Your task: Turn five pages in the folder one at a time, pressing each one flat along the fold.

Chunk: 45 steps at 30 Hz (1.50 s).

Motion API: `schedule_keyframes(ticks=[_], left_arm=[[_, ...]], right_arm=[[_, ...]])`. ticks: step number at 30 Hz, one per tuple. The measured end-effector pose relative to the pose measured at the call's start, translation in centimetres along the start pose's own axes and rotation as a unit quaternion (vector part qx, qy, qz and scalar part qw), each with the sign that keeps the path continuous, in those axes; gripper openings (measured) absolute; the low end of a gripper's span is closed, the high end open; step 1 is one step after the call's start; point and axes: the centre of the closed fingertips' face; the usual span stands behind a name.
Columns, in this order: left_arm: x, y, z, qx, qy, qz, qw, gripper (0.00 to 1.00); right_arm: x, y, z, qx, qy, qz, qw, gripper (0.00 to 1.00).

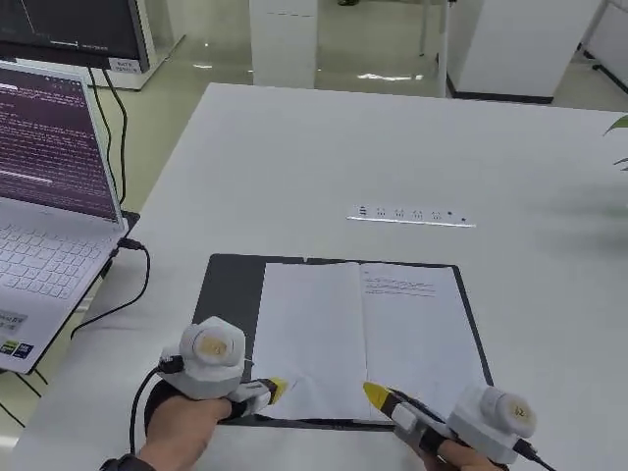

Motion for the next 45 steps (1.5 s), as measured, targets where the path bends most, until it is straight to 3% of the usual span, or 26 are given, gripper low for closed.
schedule_keyframes(ticks=[5,11,17,21,28,33,38,45], left_arm=[[-0.3,-1.2,0.9,-0.015,0.006,-0.002,0.9999,0.39],[-0.2,-3.1,2.6,-0.034,0.004,-0.020,0.9992,0.43],[0.1,-5.1,4.4,-0.055,-0.002,-0.031,0.9980,0.49],[-0.1,-5.8,5.3,-0.062,0.000,-0.044,0.9971,0.55],[-0.5,-6.7,7.5,-0.079,0.002,-0.065,0.9948,0.61],[-0.3,-6.2,9.4,-0.081,-0.005,-0.069,0.9943,0.67],[0.2,-5.6,10.7,-0.087,-0.020,-0.050,0.9947,0.69],[-0.4,-4.9,10.7,-0.081,-0.020,-0.046,0.9954,0.75]], right_arm=[[-0.1,-1.2,0.9,0.001,0.000,0.031,0.9995,0.38],[0.3,-5.4,2.6,-0.038,-0.007,0.071,0.9967,0.45],[0.6,-8.5,5.2,-0.056,0.003,0.139,0.9888,0.51],[0.6,-9.0,6.7,-0.047,0.006,0.175,0.9834,0.58],[0.3,-9.7,9.6,-0.066,0.018,0.184,0.9806,0.62],[-0.4,-9.1,11.4,-0.048,0.037,0.207,0.9764,0.65],[-1.1,-8.9,13.0,-0.058,0.053,0.199,0.9768,0.67],[-1.5,-8.2,13.8,-0.051,0.059,0.194,0.9778,0.68]])
Point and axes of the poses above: the centre of the closed fingertips' face, and the gripper's own axes: z roughly backward along the fingers, x roughly to its left, y roughly out of its underside, and after that the axes turned 7 degrees about -x, right-handed
